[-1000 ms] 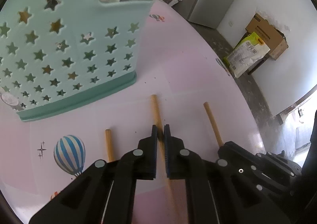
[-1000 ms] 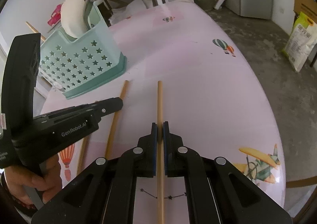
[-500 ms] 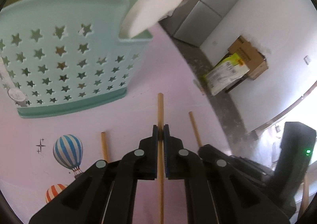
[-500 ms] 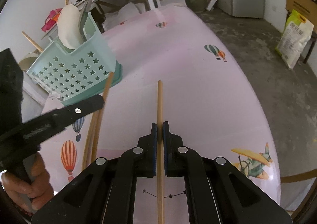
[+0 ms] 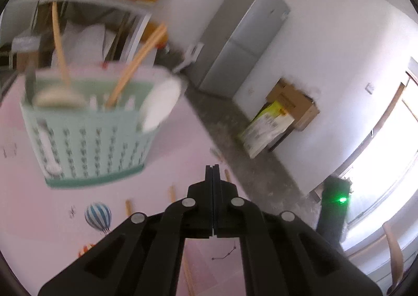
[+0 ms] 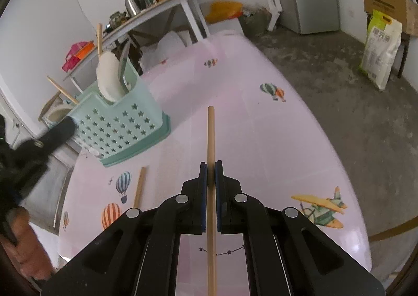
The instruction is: Organize utensils
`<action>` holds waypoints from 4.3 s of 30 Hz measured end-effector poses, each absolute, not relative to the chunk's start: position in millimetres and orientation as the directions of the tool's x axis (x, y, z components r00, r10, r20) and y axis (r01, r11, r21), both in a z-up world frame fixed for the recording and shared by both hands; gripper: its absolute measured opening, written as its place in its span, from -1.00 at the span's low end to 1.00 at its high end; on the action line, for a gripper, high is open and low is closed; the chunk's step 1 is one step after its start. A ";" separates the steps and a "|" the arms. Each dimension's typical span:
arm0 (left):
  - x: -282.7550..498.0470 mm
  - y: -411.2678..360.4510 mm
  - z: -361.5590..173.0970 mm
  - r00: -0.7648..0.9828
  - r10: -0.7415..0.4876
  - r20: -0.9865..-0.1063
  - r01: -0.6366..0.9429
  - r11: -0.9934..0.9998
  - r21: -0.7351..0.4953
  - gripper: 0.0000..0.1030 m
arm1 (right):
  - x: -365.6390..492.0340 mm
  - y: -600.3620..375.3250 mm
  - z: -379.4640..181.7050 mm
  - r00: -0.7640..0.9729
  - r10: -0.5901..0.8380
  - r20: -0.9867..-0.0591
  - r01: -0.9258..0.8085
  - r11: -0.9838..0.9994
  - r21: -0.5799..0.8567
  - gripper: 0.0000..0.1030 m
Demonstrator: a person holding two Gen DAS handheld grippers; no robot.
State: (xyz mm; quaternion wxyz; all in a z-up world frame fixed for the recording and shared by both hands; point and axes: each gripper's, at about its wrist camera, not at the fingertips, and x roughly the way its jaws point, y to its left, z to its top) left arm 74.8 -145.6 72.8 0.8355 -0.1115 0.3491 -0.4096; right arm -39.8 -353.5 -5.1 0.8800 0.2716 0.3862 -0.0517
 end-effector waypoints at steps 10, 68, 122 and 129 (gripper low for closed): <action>81.4 -135.5 61.0 0.418 -0.712 -0.565 0.570 0.689 -0.447 -1.00 | -41.2 -357.7 -12.4 0.710 0.169 -0.684 0.276 0.827 0.490 -0.92; 74.3 -75.8 -48.6 0.401 -0.578 -0.710 0.514 0.784 -0.348 -0.18 | 22.4 -296.4 146.8 0.917 0.271 -0.292 -0.113 0.880 0.461 -0.92; 68.3 -54.2 -24.6 0.438 -0.599 -0.670 0.524 0.776 -0.351 0.05 | -9.0 -316.7 109.1 0.969 0.072 -0.236 0.017 0.934 0.356 0.23; 61.5 -69.6 -23.2 0.413 -0.600 -0.685 0.544 0.766 -0.343 0.06 | -27.5 -331.9 48.0 0.842 0.098 -0.531 0.163 0.892 0.422 0.23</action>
